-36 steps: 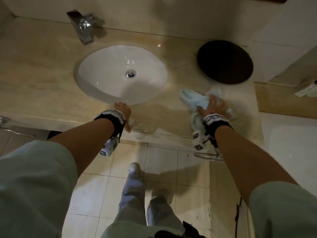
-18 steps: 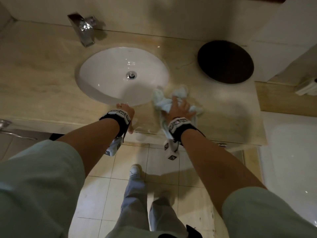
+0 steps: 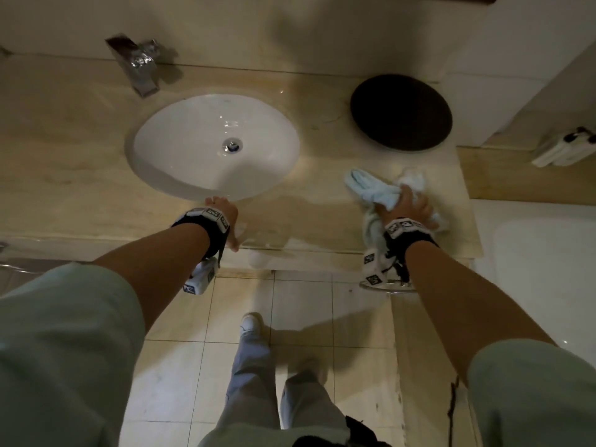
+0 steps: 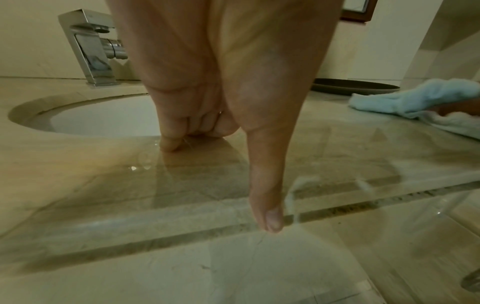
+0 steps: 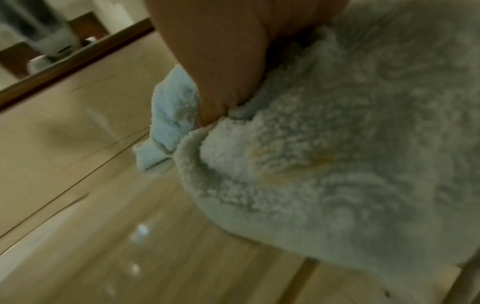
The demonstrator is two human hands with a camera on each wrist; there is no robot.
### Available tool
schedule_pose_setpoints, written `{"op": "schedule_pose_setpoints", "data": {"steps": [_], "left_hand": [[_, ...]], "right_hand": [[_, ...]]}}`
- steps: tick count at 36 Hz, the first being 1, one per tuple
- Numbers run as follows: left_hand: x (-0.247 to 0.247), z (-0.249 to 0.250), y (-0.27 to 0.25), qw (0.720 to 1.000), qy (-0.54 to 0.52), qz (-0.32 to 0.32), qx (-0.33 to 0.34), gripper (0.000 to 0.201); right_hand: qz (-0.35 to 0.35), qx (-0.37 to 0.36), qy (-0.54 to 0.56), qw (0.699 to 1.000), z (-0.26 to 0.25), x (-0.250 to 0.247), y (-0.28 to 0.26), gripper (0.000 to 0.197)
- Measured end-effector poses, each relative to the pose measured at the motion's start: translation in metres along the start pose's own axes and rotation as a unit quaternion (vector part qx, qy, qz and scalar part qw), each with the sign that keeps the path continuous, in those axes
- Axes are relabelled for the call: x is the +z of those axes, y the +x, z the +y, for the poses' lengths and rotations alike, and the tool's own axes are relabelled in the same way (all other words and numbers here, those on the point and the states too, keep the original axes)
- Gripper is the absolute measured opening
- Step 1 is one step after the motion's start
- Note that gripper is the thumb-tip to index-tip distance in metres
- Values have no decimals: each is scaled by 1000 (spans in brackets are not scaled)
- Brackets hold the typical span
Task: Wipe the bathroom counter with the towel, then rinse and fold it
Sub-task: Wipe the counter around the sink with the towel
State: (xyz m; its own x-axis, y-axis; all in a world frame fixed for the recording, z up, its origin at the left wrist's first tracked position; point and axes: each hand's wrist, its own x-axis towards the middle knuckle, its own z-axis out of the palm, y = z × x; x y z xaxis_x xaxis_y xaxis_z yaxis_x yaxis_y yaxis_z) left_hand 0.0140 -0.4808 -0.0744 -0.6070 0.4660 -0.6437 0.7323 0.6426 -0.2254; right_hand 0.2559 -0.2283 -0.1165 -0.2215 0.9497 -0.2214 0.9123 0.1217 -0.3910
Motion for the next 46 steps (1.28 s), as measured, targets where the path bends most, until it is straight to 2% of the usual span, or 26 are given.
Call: {"op": "schedule_pose_setpoints", "data": {"steps": [5,9,11,14,18,21,24,26,29,33,36,40,43,46], "left_hand": [[1,1,4,1000,1,-4,2,107],[2,2,7,1000,10,-5,9,104],[2,2,7,1000,19,-1,10,97],[2,1,6,1000,22,6,4,93],[3,2,5,1000,3,5,-7,103],[3,2,4,1000,8,7,-9,105],[6,2,9,1000,19,8,0,98],[7,1,10,1000,28,12,7,93],[8,1,11,999,38,13,8,92],[10,1,16,999,48,4,8,92],[9,0,16,999,53,3,8,91],[7,2,17,999,48,-3,5,100],[6,0,12,999,45,0,11,101],[3,-1,9,999,47,-3,19,105]], "right_hand": [[23,48,-8,999,6,-4,3,76],[32,49,28,998,-19,8,-17,78],[11,36,13,999,-39,19,-32,77],[-36,-15,-22,999,-75,39,-61,77],[-83,-146,-95,981,-109,65,-96,81],[-102,-210,-124,964,-106,65,-95,82],[-105,-229,-115,961,-86,54,-78,80],[-84,-196,-92,973,-70,45,-65,78],[-39,-107,-26,993,-40,30,-42,79],[20,12,8,1000,-4,13,-22,82],[34,34,2,999,-2,14,-22,80],[59,3,-13,998,-19,25,-37,81],[-3,-62,-31,998,-52,36,-59,77],[-65,-154,-87,982,-91,55,-76,82]]}}
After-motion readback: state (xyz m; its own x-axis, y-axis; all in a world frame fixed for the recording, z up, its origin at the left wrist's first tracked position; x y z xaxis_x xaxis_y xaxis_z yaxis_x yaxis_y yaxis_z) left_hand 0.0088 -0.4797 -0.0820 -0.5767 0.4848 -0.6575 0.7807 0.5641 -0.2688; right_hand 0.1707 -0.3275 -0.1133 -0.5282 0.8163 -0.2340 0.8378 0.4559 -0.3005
